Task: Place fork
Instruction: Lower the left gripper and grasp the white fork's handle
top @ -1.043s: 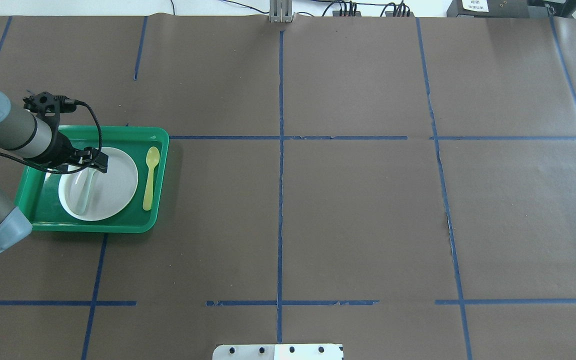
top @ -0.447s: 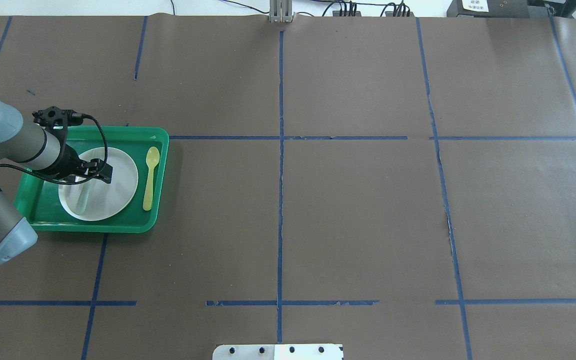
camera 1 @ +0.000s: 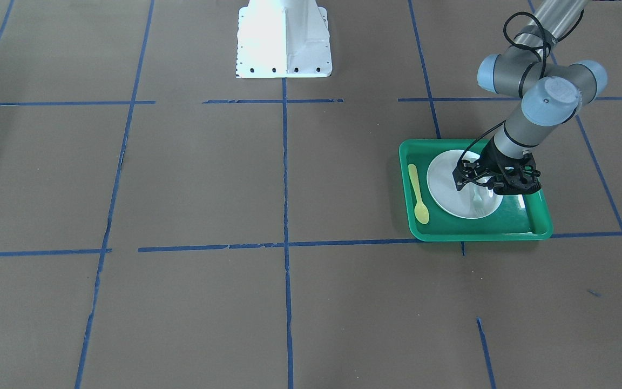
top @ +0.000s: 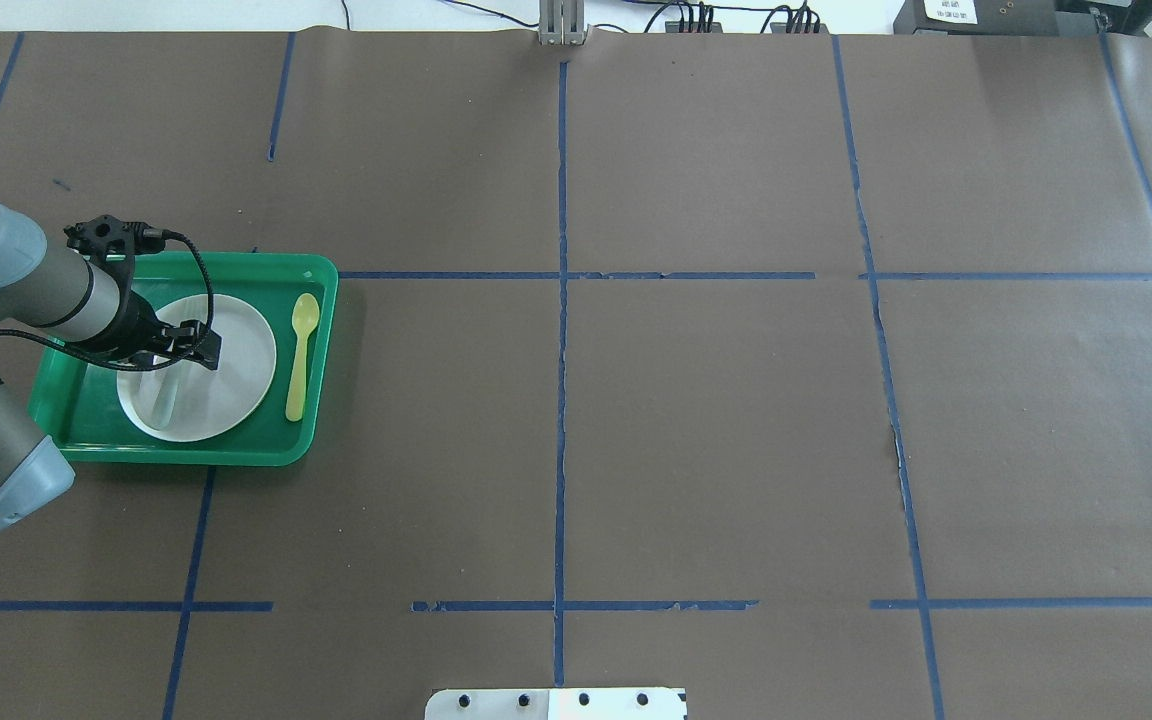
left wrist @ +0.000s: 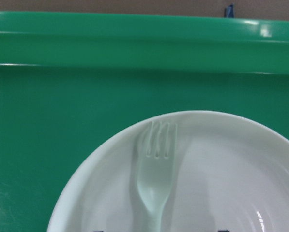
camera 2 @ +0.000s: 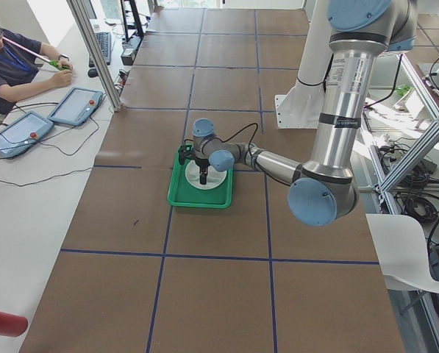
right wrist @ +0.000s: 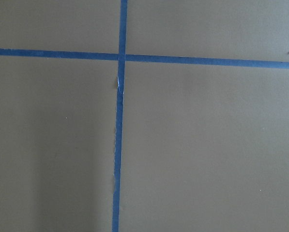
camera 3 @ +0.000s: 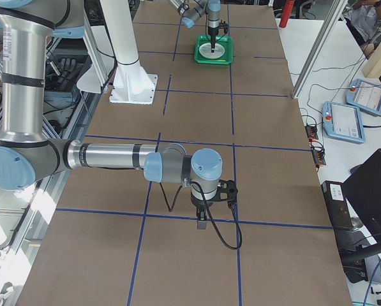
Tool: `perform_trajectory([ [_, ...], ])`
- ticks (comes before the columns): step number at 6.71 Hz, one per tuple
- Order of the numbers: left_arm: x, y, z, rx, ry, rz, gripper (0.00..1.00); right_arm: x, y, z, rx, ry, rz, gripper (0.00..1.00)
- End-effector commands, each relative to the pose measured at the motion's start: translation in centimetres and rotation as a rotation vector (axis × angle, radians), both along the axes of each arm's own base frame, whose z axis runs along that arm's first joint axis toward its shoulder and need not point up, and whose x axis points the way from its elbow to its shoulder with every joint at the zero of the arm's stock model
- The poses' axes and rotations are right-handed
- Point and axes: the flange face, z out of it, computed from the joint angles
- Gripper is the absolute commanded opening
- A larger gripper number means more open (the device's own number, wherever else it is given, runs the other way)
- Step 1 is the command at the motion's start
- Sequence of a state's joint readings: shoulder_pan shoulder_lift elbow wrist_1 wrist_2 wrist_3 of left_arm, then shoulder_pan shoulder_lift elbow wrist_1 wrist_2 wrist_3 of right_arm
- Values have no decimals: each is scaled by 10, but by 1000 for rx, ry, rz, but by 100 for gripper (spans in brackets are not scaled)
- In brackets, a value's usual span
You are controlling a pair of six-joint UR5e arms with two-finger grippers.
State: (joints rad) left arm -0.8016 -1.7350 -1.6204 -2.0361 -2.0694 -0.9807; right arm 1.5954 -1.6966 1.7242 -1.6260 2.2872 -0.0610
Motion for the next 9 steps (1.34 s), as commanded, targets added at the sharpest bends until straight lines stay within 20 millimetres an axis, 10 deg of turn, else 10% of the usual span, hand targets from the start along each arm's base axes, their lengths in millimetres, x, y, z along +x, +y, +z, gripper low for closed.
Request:
perform_trajectory([
  [1, -1, 0, 1, -3, -2, -1, 65, 0, 0, 0, -1, 0, 1, 100],
  [3, -2, 0, -5, 8, 5, 0, 42, 0, 0, 0, 0, 0, 0, 100],
  [9, -2, 0, -2, 5, 1, 1, 34, 0, 0, 0, -1, 0, 1, 100],
])
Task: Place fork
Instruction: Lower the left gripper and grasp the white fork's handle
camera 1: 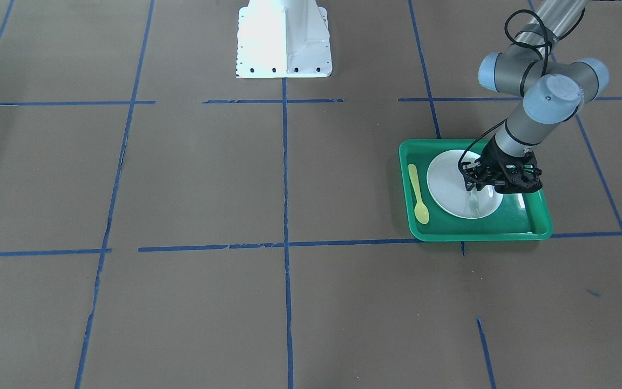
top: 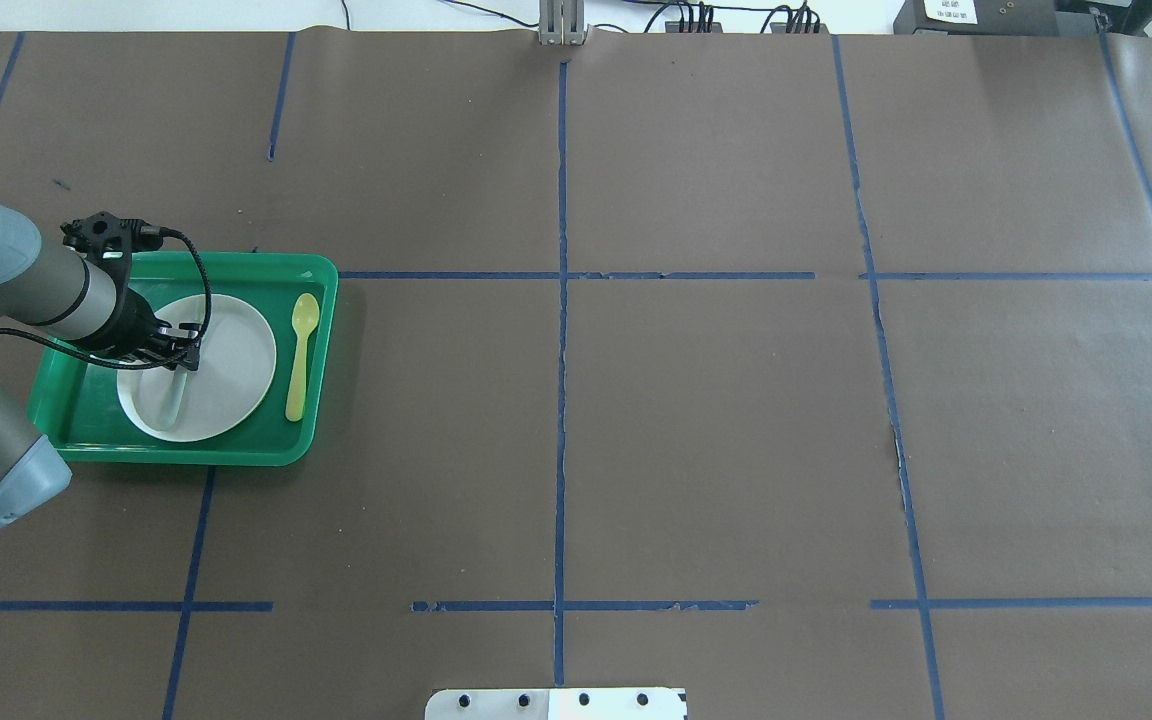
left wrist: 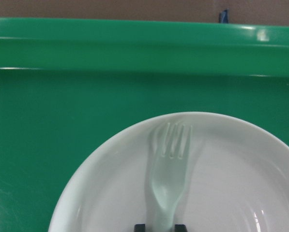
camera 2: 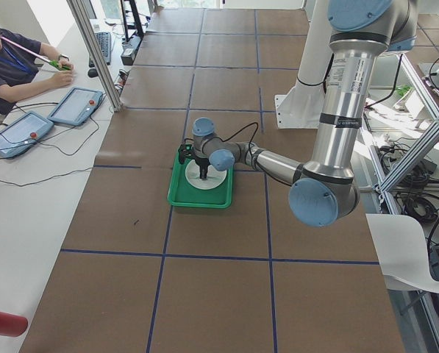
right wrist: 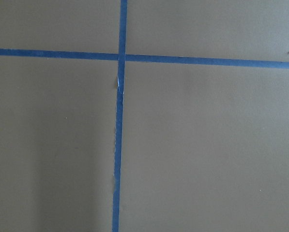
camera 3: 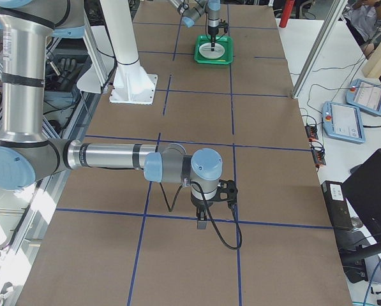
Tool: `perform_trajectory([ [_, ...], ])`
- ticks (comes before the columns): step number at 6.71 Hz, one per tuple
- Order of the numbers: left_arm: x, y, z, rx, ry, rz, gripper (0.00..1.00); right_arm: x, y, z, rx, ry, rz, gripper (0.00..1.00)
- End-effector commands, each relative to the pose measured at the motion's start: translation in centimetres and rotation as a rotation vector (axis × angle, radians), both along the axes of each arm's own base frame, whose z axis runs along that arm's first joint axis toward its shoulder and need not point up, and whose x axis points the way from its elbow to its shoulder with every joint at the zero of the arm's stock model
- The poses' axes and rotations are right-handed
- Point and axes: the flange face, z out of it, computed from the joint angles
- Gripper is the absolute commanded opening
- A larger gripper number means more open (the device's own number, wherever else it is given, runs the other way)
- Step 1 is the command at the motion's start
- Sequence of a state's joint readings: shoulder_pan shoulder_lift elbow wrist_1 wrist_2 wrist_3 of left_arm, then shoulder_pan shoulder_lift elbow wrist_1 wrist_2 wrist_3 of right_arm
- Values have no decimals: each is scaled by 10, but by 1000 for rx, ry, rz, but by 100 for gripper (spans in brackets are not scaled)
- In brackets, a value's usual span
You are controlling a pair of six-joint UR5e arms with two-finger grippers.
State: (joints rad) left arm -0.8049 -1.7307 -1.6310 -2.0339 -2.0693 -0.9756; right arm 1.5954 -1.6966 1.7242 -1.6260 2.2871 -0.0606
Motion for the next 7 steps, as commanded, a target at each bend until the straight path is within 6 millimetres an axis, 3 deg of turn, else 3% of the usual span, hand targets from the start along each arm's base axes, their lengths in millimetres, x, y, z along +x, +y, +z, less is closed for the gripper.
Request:
perform_trajectory([
  [1, 2, 0, 1, -3, -1, 2, 35, 0, 0, 0, 1, 0, -1, 100],
  [3, 1, 1, -1, 1, 2, 2, 32, 0, 0, 0, 1, 0, -1, 100],
  [4, 1, 0, -2, 2, 3, 0, 19, 0, 0, 0, 0, 0, 1, 100],
  [5, -1, 2, -3, 3, 4, 0, 0, 0, 0, 0, 0, 0, 1, 100],
  [7, -19, 12, -16, 19, 21, -9, 0, 0, 0, 0, 0, 0, 1, 100],
])
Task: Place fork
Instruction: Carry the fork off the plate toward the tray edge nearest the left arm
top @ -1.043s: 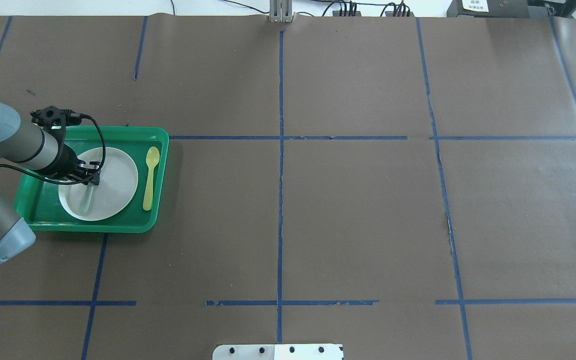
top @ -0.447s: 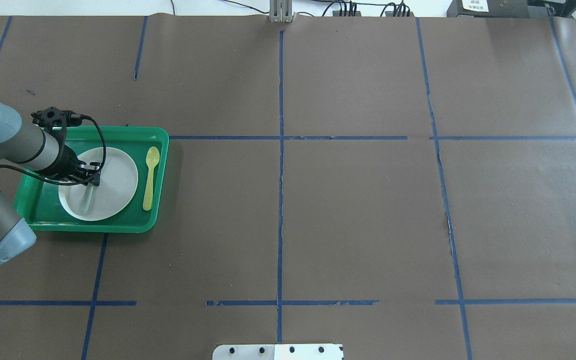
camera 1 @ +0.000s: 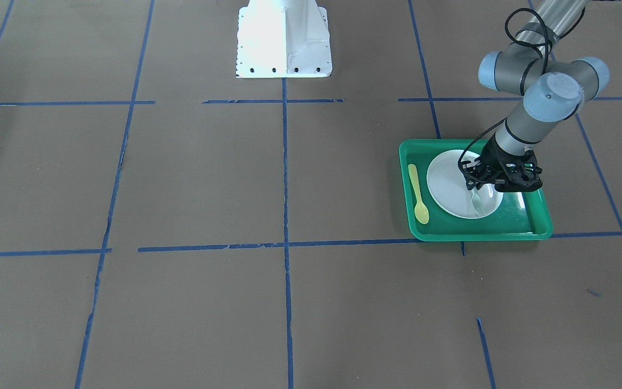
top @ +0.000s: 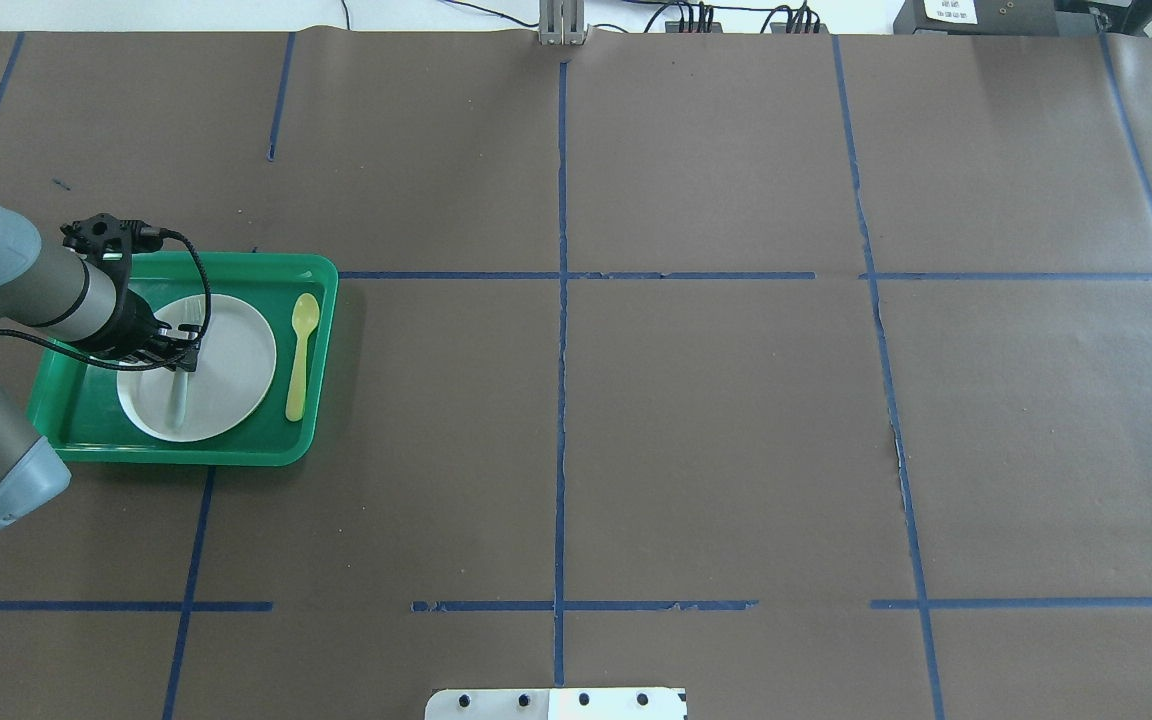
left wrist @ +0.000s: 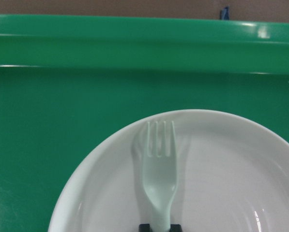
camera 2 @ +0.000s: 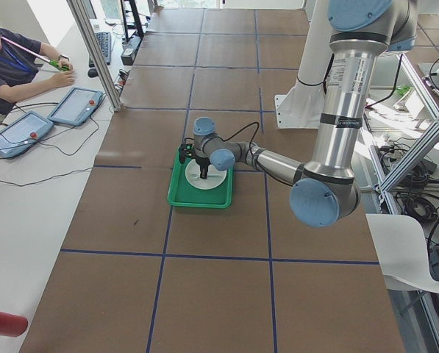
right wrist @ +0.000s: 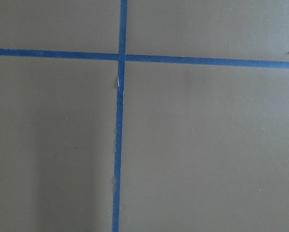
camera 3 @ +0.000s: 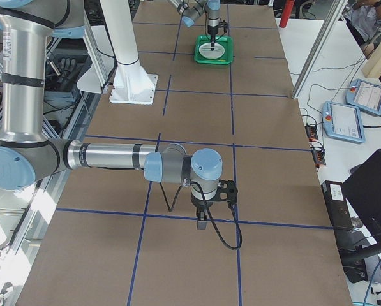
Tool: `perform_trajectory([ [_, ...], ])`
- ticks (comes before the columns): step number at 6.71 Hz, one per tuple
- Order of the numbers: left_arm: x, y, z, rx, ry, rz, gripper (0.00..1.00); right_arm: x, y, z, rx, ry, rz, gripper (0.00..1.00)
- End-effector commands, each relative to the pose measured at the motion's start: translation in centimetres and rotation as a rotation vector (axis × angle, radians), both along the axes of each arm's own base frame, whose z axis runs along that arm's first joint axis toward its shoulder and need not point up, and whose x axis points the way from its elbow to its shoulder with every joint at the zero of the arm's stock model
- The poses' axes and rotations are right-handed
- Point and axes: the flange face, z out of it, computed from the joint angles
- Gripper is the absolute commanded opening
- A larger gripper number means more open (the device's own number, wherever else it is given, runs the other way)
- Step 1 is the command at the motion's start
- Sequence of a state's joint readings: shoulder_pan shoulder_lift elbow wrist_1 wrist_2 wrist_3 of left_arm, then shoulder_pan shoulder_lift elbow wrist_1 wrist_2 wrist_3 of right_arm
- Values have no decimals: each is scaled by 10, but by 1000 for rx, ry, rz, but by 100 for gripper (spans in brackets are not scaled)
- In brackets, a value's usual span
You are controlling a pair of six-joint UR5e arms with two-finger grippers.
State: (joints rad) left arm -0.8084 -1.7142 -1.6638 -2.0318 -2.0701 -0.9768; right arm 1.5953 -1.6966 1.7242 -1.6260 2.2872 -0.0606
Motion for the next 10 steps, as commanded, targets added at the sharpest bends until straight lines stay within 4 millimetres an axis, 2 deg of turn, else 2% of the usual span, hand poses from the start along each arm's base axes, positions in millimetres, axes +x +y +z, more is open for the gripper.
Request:
perform_trajectory([
  [1, -34, 29, -18, 18, 22, -4, 0, 0, 0, 0, -1, 0, 1, 100],
  [2, -46, 35, -22, 19, 13, -1, 0, 0, 0, 0, 0, 0, -1, 100],
  [4, -54, 29, -2, 42, -19, 16, 0, 0, 0, 0, 0, 0, -1, 100],
  [5, -80, 22, 15, 61, -45, 11, 0, 0, 0, 0, -1, 0, 1, 100],
  [6, -92, 14, 30, 70, -68, 16, 0, 0, 0, 0, -1, 0, 1, 100],
  [10, -77, 1, 70, 33, -91, 21, 0, 0, 0, 0, -1, 0, 1, 100],
])
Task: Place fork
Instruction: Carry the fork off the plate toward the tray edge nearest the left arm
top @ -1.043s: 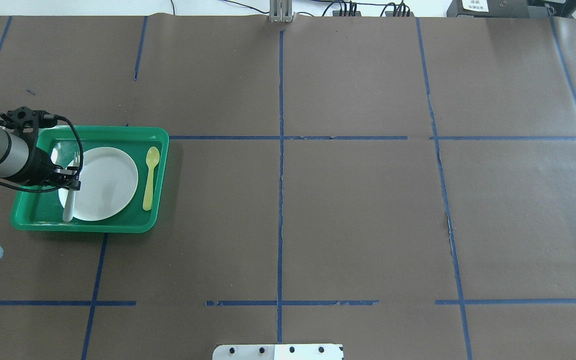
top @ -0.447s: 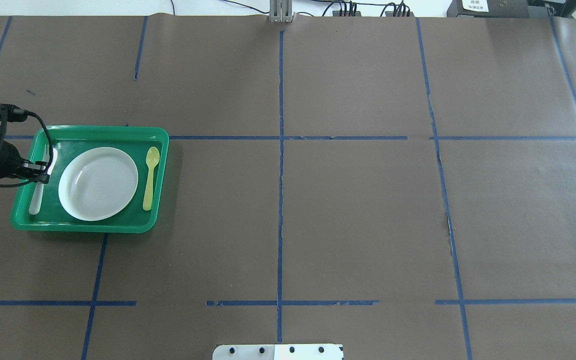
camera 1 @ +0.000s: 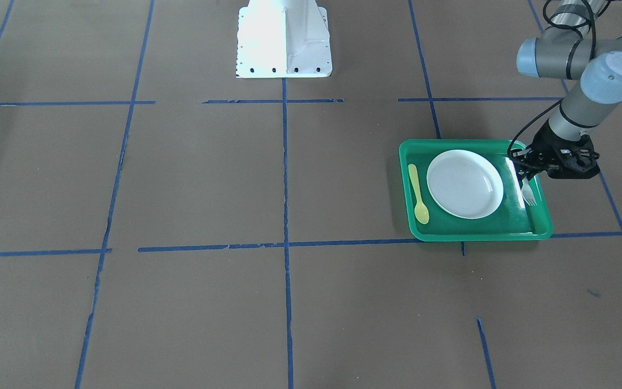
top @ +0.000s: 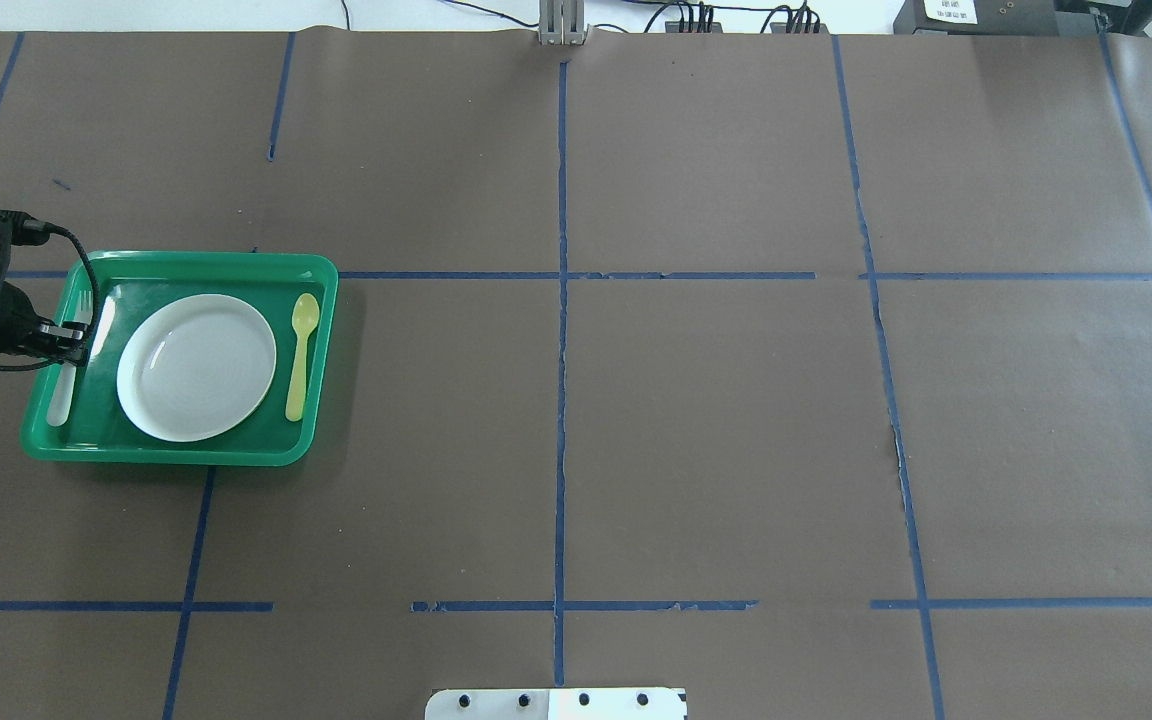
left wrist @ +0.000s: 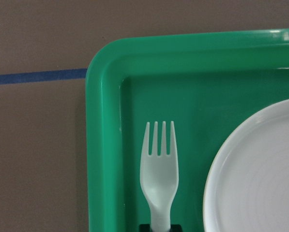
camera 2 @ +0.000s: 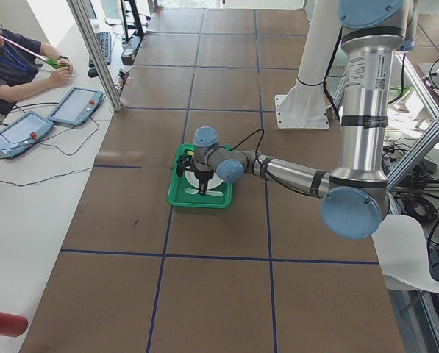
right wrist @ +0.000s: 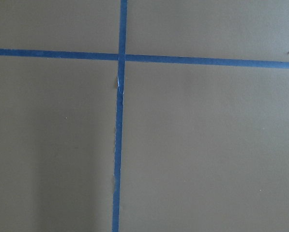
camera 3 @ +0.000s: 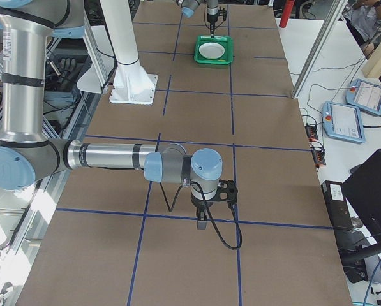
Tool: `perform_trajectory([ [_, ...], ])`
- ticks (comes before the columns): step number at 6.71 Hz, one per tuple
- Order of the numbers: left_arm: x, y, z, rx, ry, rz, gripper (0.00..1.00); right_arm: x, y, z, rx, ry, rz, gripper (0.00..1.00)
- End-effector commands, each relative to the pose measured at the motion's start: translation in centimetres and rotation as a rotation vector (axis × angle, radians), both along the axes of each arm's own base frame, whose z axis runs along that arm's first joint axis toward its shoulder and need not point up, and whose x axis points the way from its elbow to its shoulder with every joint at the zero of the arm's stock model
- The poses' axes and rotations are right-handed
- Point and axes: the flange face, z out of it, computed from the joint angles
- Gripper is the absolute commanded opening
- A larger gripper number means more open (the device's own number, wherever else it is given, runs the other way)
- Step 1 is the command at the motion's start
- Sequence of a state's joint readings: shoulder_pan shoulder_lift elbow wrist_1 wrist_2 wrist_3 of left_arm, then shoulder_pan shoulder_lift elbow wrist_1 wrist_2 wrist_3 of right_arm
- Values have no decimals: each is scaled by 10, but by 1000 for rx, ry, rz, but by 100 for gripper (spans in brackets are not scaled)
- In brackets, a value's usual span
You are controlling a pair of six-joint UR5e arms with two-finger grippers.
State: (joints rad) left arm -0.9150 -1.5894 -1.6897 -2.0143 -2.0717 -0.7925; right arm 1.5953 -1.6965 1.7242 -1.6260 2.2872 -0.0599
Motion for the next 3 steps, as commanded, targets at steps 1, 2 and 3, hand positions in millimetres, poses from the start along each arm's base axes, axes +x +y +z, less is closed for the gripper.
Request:
perform_trajectory([
  [1, 8, -7, 21, -19, 9, -23, 0, 0, 0, 0, 1, 0, -1, 100],
  [2, 10, -9, 21, -27, 23, -43, 0, 0, 0, 0, 1, 0, -1, 100],
  [3, 11, -10, 17, -35, 29, -55, 0, 0, 0, 0, 0, 0, 0, 100],
])
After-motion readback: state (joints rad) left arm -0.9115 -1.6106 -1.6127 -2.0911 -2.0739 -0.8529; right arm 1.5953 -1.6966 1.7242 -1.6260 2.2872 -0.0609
